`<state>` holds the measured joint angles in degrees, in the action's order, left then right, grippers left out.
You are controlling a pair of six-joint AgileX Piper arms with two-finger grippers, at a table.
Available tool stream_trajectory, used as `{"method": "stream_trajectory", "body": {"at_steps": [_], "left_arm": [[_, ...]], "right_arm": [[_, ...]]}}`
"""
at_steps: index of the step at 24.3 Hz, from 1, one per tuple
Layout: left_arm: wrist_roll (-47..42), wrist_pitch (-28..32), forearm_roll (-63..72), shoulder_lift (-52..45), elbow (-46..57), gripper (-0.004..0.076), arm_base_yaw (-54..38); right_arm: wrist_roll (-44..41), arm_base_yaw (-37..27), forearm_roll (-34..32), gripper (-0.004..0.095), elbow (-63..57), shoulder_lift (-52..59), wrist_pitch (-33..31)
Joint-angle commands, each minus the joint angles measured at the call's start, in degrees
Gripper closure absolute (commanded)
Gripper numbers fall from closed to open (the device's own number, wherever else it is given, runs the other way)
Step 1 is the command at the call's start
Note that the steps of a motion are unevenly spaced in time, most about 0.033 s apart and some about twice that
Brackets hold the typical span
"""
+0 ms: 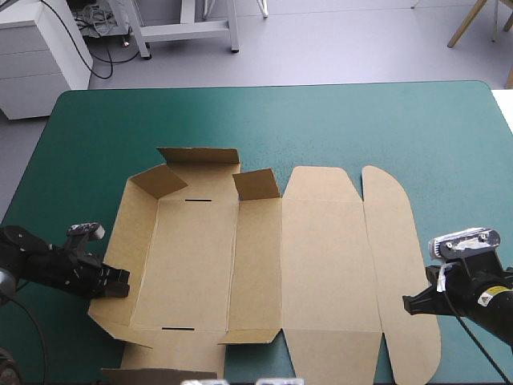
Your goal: Fold the box
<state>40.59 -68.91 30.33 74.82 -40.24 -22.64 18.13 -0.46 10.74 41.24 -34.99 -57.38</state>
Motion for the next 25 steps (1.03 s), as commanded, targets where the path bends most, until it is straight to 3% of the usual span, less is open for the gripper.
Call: {"method": "stream_trajectory", "body": {"at_steps": [1, 12, 16, 20, 25], "left_arm": [[-4.73, -0.4, -1.46, -0.86, -7.14, 0.0734, 5.87], [-13.01, 10.34, -25.79, 2.92, -32.15, 0.0734, 32.55], [-15.12, 20.32, -42.83, 7.1, -40.53, 0.0734, 46.14], [-15.12, 29.48, -57.26, 9.68, -42.33, 0.0734, 57.15], [-11.96, 36.46, -59.02, 11.58, -42.33, 0.0734, 65.65]], "right_arm": [[0.15, 0.16, 0.36, 0.0922, 1.57, -0.22, 3.09], [0.15, 0.16, 0.36, 0.0922, 1.57, -0.22, 2.97], [-2.02, 0.16, 0.36, 0.0922, 1.57, -0.22, 2.6], [-2.8, 0.16, 0.36, 0.0922, 1.57, -0.22, 1.94], [-2.8, 0.16, 0.36, 0.0922, 1.57, -0.22, 1.62]]}}
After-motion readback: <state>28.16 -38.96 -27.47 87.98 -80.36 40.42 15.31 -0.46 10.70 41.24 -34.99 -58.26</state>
